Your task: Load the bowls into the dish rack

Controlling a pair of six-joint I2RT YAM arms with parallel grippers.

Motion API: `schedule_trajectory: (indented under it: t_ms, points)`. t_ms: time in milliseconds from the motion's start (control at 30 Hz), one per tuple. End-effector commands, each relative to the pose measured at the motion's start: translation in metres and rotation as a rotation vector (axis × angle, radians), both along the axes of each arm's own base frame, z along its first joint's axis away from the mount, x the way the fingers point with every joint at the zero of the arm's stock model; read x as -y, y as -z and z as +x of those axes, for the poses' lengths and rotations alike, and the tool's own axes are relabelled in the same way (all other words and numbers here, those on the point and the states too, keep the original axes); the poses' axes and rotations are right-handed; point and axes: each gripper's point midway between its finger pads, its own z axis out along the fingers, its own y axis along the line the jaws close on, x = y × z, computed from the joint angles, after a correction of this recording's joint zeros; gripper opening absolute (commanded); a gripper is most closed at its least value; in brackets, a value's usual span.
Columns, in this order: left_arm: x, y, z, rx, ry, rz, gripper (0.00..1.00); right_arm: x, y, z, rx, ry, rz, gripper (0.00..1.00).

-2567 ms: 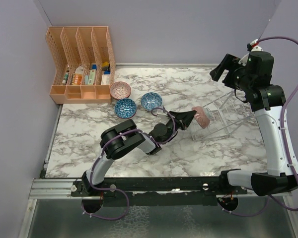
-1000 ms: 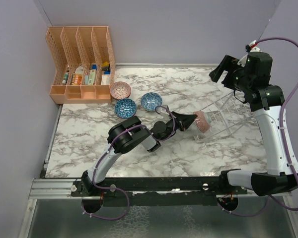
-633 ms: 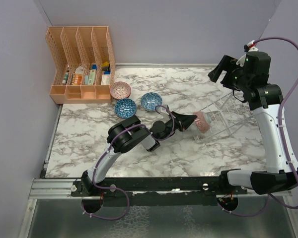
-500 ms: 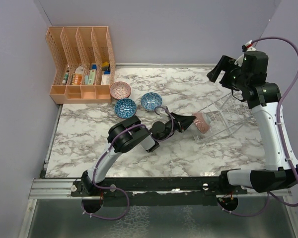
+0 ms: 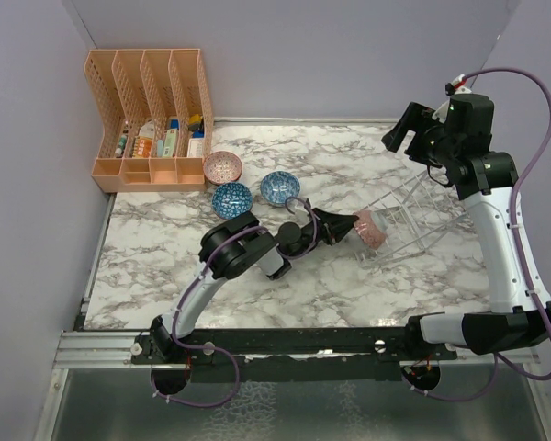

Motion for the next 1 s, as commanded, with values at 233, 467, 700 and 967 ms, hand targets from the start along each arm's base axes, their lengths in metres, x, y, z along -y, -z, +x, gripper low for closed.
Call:
schedule_trajectory:
  t_ms: [233,467,700,967]
  points:
    - [-0.003,-0.034,-0.015,0.153,0.084,-0.026,0.35,0.003,-0.016,0.003,0.051,-0.003,-0.022,0.81]
    - [-0.004,-0.046,-0.012,0.206,0.088,0.047,0.48,0.003,-0.02,0.001,0.065,-0.004,-0.023,0.82]
    - [-0.009,-0.047,-0.014,0.222,0.111,0.109,0.99,0.004,-0.025,-0.002,0.078,-0.007,-0.024,0.82]
    - [-0.01,-0.03,-0.022,0.199,0.155,0.165,0.99,0.004,-0.027,-0.006,0.083,-0.009,-0.022,0.82]
